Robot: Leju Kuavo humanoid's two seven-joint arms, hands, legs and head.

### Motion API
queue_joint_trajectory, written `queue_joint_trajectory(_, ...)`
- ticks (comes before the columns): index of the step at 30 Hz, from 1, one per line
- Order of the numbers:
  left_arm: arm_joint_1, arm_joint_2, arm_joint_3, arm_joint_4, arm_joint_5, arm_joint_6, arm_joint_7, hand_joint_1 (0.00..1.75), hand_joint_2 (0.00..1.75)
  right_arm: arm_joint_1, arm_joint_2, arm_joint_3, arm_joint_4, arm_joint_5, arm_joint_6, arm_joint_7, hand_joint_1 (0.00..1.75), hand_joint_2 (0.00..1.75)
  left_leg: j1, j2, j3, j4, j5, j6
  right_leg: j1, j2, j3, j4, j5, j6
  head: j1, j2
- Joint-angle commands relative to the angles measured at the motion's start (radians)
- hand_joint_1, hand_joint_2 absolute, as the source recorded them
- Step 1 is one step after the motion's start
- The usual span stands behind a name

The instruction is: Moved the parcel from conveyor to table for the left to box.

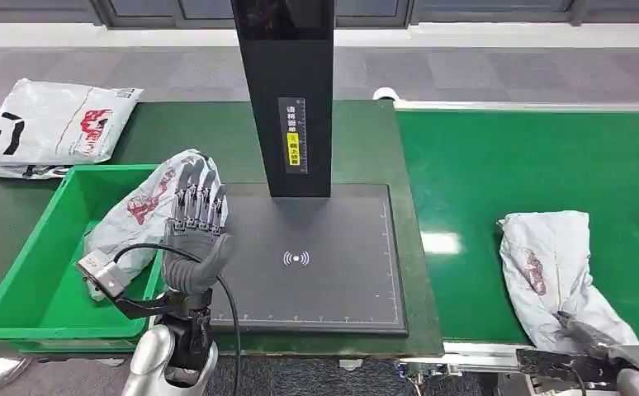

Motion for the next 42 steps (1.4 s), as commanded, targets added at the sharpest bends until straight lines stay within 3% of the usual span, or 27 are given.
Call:
queue_joint_trajectory(1,-0.006,0.027,0.014,0.038,0.01,0.006,0.004,0.0,1.75,-0.029,0.106,0.127,0.175,-0.027,-0.055,-0.003,1.75,1.75,0.002,-0.003,-0.004,-0.004,0.005,0.0,0.002,-0.002,-0.002,-0.006,0.005,-0.001,0.0,0.0)
queue_joint_trajectory(6,-0.003,0.028,0.014,0.038,0.011,0.006,0.004,0.0,1.75,-0.028,0.106,0.127,0.175,-0.027,-0.055,-0.003,1.75,1.75,0.002,-0.002,0.003,0.001,-0.001,0.001,0.002,-0.001,0.005,-0.002,0.001,0.0,0.0,0.0)
queue_joint_trajectory(7,-0.003,0.028,0.014,0.038,0.011,0.006,0.004,0.0,1.75,-0.028,0.106,0.127,0.175,-0.027,-0.055,-0.003,1.75,1.75,0.002,-0.005,-0.002,-0.002,0.003,0.001,0.002,-0.003,0.001,-0.005,0.003,0.0,0.0,0.0)
queue_joint_trajectory(9,-0.003,0.028,0.014,0.038,0.011,0.006,0.004,0.0,1.75,-0.028,0.106,0.127,0.175,-0.027,-0.055,-0.003,1.75,1.75,0.002,-0.003,0.005,0.001,-0.002,0.002,0.002,-0.002,0.007,-0.002,-0.001,0.0,0.0,0.0)
queue_joint_trajectory(10,-0.003,0.027,0.014,0.036,0.011,0.006,0.004,0.0,1.75,-0.025,0.108,0.119,0.175,-0.033,-0.063,0.001,1.75,1.75,0.003,-0.004,0.001,-0.001,0.001,0.002,0.003,-0.003,0.004,-0.004,0.002,0.0,0.0,0.0)
queue_joint_trajectory(15,0.014,0.03,0.025,0.015,0.013,0.004,0.002,0.0,1.75,-0.021,0.193,0.014,0.174,-0.087,-0.15,0.038,1.75,1.75,0.002,-0.001,0.006,0.001,-0.004,0.001,0.002,0.0,0.009,-0.002,-0.003,0.001,0.0,0.0)
queue_joint_trajectory(16,0.022,0.034,0.027,0.005,0.015,0.005,0.0,0.0,1.75,0.0,0.211,-0.032,0.14,-0.121,-0.158,0.047,1.75,1.75,0.003,-0.003,0.001,-0.001,0.0,0.001,0.003,-0.001,0.004,-0.005,0.001,0.0,0.0,0.0)
queue_joint_trajectory(20,0.058,0.042,0.034,-0.039,0.02,0.012,-0.003,0.0,1.75,0.094,0.239,-0.182,-0.036,-0.325,-0.112,0.046,1.75,1.75,0.002,-0.001,0.006,0.001,-0.005,0.001,0.002,0.0,0.009,-0.002,-0.003,0.0,0.0,0.0)
queue_joint_trajectory(22,0.062,0.044,0.034,-0.039,0.02,0.012,-0.003,0.0,1.75,0.095,0.238,-0.182,-0.04,-0.326,-0.11,0.048,1.75,1.75,0.002,-0.002,0.006,0.0,-0.005,0.001,0.002,0.0,0.009,-0.003,-0.003,0.0,0.0,0.0)
queue_joint_trajectory(23,0.065,0.046,0.033,-0.045,0.022,0.014,-0.005,0.0,1.75,0.128,0.265,-0.26,-0.084,-0.488,-0.033,0.003,1.75,1.75,0.002,-0.004,0.001,-0.003,-0.002,0.001,0.002,-0.002,0.004,-0.005,0.0,-0.001,0.0,0.0)
queue_joint_trajectory(25,0.076,0.048,0.038,-0.056,0.031,0.032,-0.012,0.0,1.75,0.154,0.317,-0.364,-0.158,-0.709,0.01,-0.015,1.75,1.75,0.002,-0.002,0.01,0.001,-0.008,0.002,0.001,-0.001,0.012,-0.001,-0.007,0.0,0.0,0.0)
queue_joint_trajectory(26,0.085,0.047,0.04,-0.068,0.031,0.037,-0.014,0.0,1.75,0.147,0.339,-0.394,-0.182,-0.779,0.022,0.01,1.75,1.75,0.002,-0.003,0.006,-0.001,-0.005,0.001,0.002,-0.002,0.008,-0.003,-0.005,-0.001,0.0,0.0)
queue_joint_trajectory(29,0.13,0.019,0.055,-0.111,0.012,0.074,-0.024,0.0,1.75,0.084,0.47,-0.546,-0.206,-1.004,-0.08,0.035,1.75,1.75,0.002,-0.002,0.007,-0.001,-0.007,0.001,0.002,-0.001,0.009,-0.002,-0.006,-0.002,0.0,0.0)
queue_joint_trajectory(31,0.137,0.018,0.05,-0.125,0.004,0.095,-0.03,0.0,1.75,0.068,0.503,-0.591,-0.268,-1.104,-0.156,0.051,1.75,1.75,0.001,-0.001,0.004,-0.001,-0.006,-0.001,0.0,0.0,0.005,0.0,-0.007,-0.002,0.0,0.0)
queue_joint_trajectory(34,0.113,0.025,0.049,-0.104,0.01,0.126,-0.04,0.0,1.75,0.035,0.525,-0.618,-0.334,-1.167,-0.179,0.016,1.75,1.75,0.001,-0.009,0.0,-0.001,-0.003,0.0,-0.002,-0.008,-0.001,0.001,-0.007,-0.002,0.0,0.0)
queue_joint_trajectory(39,0.127,0.018,0.047,-0.092,0.017,0.148,-0.061,0.0,1.75,0.108,0.597,-0.638,-0.509,-1.169,-0.2,-0.027,1.75,1.75,0.0,-0.019,0.002,-0.003,0.002,0.0,-0.003,-0.017,-0.002,0.0,-0.007,-0.002,0.0,0.0)
queue_joint_trajectory(42,0.129,0.016,0.04,-0.084,0.017,0.15,-0.062,0.0,1.75,0.119,0.618,-0.614,-0.511,-1.159,-0.205,-0.033,1.75,1.75,0.0,-0.02,0.001,-0.002,0.002,0.0,-0.003,-0.018,-0.002,0.0,-0.007,-0.002,0.0,0.0)
